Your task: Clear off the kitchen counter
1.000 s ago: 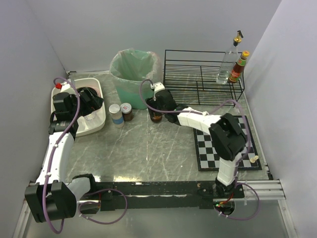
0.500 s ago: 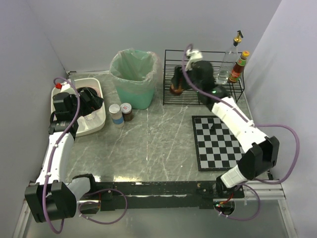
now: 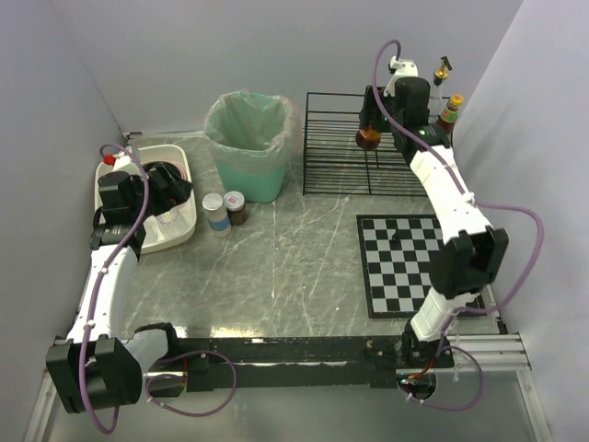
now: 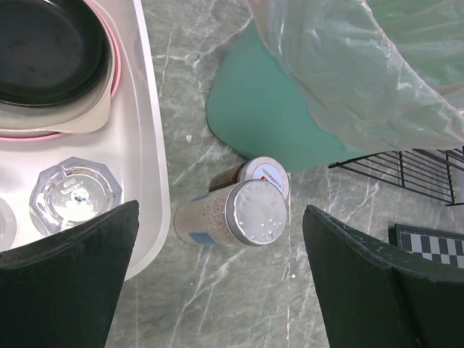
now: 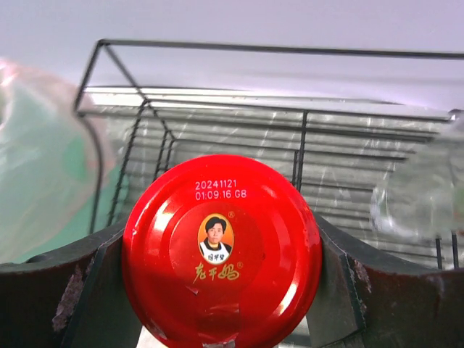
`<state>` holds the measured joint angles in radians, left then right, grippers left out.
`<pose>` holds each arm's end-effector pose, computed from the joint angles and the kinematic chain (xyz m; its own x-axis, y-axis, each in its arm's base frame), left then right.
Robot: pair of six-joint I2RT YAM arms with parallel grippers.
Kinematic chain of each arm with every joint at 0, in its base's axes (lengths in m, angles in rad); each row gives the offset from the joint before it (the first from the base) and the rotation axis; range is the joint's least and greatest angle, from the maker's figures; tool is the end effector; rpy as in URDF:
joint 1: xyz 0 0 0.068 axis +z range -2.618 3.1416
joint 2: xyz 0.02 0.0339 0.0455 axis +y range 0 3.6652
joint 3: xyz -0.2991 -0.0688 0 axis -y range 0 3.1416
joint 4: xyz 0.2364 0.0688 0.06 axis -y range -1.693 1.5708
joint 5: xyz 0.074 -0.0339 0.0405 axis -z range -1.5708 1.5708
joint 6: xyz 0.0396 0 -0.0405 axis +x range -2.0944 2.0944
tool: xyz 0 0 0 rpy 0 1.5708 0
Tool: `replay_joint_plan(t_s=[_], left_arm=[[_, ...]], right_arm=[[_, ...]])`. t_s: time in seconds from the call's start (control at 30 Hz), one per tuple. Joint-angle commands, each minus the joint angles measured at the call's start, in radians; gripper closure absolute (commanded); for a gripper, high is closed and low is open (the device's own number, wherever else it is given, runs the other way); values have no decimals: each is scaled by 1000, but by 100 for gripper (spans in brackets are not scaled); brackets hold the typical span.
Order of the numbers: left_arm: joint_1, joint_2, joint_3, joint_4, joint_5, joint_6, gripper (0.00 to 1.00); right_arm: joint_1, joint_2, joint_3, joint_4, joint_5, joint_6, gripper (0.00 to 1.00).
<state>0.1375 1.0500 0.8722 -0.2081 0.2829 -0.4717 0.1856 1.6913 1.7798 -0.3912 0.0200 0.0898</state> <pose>0.2177 0.0190 0.3480 -0.3887 -0.4943 -0.7775 -0.0585 0.8554 -0.5146 0.3879 0.0720 0.4572 -0.3067 0.0336 -0.9512 -0.1388 0.9871 0.0797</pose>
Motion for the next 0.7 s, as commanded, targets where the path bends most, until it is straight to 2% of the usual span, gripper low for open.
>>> replay_joint_plan(t_s=[0.0, 0.17, 0.4, 0.67], left_arm=[[-3, -10, 24, 13, 16, 12, 1], [-3, -13, 24, 13, 13, 12, 1], [-3, -13, 24, 13, 15, 12, 1], [-3, -13, 22, 15, 19, 10, 0]], right_arm=[[-41, 95, 214, 45, 14, -9, 100], [-80, 169, 271, 58, 32, -6, 100], [-113, 171, 193, 124, 43, -7, 100], [-126, 189, 181, 120, 67, -27, 100]])
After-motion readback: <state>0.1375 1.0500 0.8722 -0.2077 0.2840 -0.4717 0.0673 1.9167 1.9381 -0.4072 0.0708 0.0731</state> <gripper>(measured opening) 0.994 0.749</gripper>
